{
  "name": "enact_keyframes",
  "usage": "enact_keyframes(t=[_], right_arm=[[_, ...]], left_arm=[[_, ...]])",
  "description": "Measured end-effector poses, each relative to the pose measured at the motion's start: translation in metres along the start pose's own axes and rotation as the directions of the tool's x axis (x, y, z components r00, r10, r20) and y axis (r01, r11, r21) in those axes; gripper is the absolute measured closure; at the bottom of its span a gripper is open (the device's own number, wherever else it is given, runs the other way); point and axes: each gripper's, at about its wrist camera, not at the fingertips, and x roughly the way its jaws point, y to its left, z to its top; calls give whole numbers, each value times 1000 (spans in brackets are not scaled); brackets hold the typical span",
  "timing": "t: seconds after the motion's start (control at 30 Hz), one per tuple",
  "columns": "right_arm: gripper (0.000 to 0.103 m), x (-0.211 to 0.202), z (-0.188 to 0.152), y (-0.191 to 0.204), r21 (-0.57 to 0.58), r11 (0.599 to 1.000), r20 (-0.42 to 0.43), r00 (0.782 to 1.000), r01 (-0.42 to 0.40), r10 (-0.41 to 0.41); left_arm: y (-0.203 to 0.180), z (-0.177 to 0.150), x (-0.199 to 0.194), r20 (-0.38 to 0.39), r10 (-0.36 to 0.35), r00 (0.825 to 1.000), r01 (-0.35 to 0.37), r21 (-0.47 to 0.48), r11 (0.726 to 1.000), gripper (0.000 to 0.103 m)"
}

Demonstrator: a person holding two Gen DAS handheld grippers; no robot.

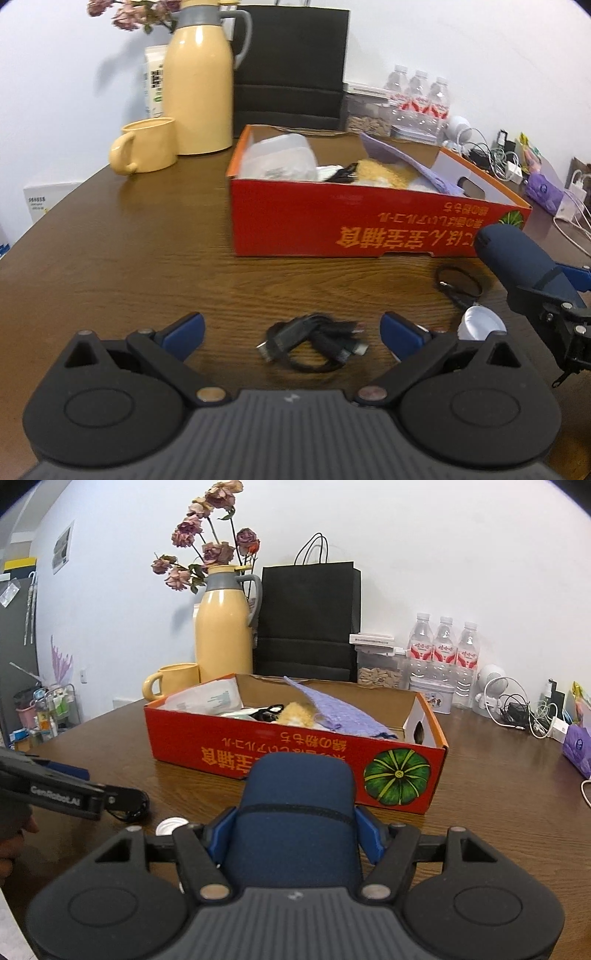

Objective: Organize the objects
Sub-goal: 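Grasp the black cable with the left gripper, then carry the blue pouch and black cable into the box and open both grippers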

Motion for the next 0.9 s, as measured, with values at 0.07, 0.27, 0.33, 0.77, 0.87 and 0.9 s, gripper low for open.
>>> enact_keyframes(t=[0.07, 0.27, 0.33, 0.77, 0.87, 0.9], right_arm=[[37, 1, 0, -1, 2, 1000, 0, 1000, 2, -2], [37, 1, -1, -2, 6, 1000, -2, 1000, 2, -2], [37, 2, -1, -3, 6, 1000, -2, 1000, 0, 0], [37, 1, 0, -3, 1, 1000, -1, 1000, -1, 1], [37, 0, 3, -3, -4, 1000, 8, 1000, 0, 0], [37, -1, 4, -3, -6, 1000, 16, 1000, 1, -1]], left_arm=[[-5, 1, 6, -2, 7, 1000, -7, 12, 1000, 0], [-6, 0, 12, -16, 46, 999, -46, -20, 999, 19], [-8, -2, 11, -16, 42, 999, -42, -10, 999, 26], [-18, -4, 0, 13, -25, 1000, 24, 37, 999, 46], [-18, 2, -6, 39, -34, 999, 33, 39, 999, 46], [-18, 5, -8, 51, -38, 998, 36, 39, 999, 46]])
